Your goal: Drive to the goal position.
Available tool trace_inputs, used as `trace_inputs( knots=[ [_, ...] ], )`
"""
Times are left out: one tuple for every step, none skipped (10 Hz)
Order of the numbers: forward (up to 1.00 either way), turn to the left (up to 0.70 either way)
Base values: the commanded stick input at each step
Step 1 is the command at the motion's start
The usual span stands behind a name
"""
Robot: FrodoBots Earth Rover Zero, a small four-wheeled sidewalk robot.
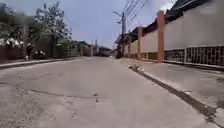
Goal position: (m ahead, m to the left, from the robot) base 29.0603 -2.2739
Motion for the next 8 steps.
trace_inputs(
  knots=[
    [1.00,0.00],
    [1.00,0.00],
    [1.00,0.00],
    [1.00,0.00],
    [1.00,0.00],
    [1.00,0.00],
    [1.00,0.00],
    [1.00,0.00]
  ],
)
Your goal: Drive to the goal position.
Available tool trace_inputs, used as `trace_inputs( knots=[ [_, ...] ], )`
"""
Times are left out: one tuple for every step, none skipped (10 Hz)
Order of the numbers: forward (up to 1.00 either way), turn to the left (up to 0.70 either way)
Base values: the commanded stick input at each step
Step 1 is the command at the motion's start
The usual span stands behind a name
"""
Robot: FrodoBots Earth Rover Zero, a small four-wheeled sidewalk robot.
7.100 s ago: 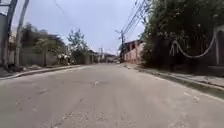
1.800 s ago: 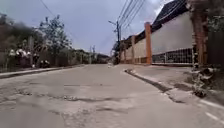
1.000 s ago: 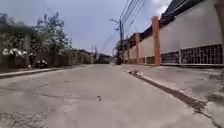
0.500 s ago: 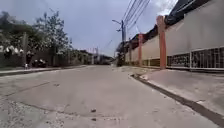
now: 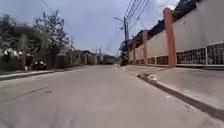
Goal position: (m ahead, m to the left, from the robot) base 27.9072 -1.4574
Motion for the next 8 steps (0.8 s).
trace_inputs(
  knots=[
    [1.00,0.00],
    [1.00,0.00],
    [1.00,0.00],
    [1.00,0.00],
    [1.00,0.00],
    [1.00,0.00],
    [1.00,0.00],
    [1.00,0.00]
  ],
)
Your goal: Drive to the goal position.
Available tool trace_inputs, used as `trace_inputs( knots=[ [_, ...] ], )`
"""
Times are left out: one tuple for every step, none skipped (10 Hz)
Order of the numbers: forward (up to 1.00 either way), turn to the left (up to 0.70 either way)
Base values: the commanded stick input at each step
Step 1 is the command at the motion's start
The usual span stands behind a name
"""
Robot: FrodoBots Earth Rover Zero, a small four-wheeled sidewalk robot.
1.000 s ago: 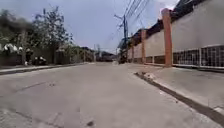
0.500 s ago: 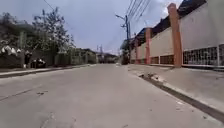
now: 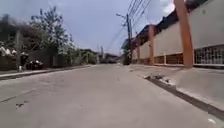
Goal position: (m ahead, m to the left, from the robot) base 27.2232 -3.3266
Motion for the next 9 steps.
trace_inputs(
  knots=[
    [1.00,0.00],
    [1.00,0.00],
    [1.00,0.00],
    [1.00,-0.02],
    [1.00,-0.07],
    [1.00,-0.26],
    [1.00,-0.22],
    [1.00,-0.08],
    [1.00,-0.09]
  ],
)
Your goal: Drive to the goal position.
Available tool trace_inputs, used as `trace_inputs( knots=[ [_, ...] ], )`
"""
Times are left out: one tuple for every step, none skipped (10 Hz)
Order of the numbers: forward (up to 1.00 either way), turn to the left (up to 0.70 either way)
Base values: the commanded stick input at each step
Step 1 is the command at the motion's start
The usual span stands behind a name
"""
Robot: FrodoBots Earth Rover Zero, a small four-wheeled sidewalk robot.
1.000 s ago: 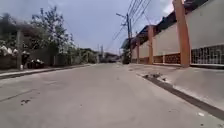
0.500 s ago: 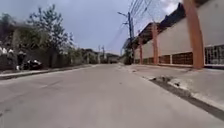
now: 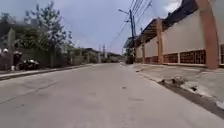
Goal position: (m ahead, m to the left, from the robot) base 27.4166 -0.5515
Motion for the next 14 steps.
trace_inputs(
  knots=[
    [1.00,-0.36],
    [1.00,-0.15],
    [1.00,0.00],
    [1.00,-0.04],
    [1.00,-0.39],
    [1.00,-0.11],
    [1.00,0.00],
    [1.00,0.00],
    [1.00,0.00],
    [1.00,0.00],
    [1.00,0.00],
    [1.00,0.00],
    [1.00,0.00],
    [1.00,0.00]
  ],
)
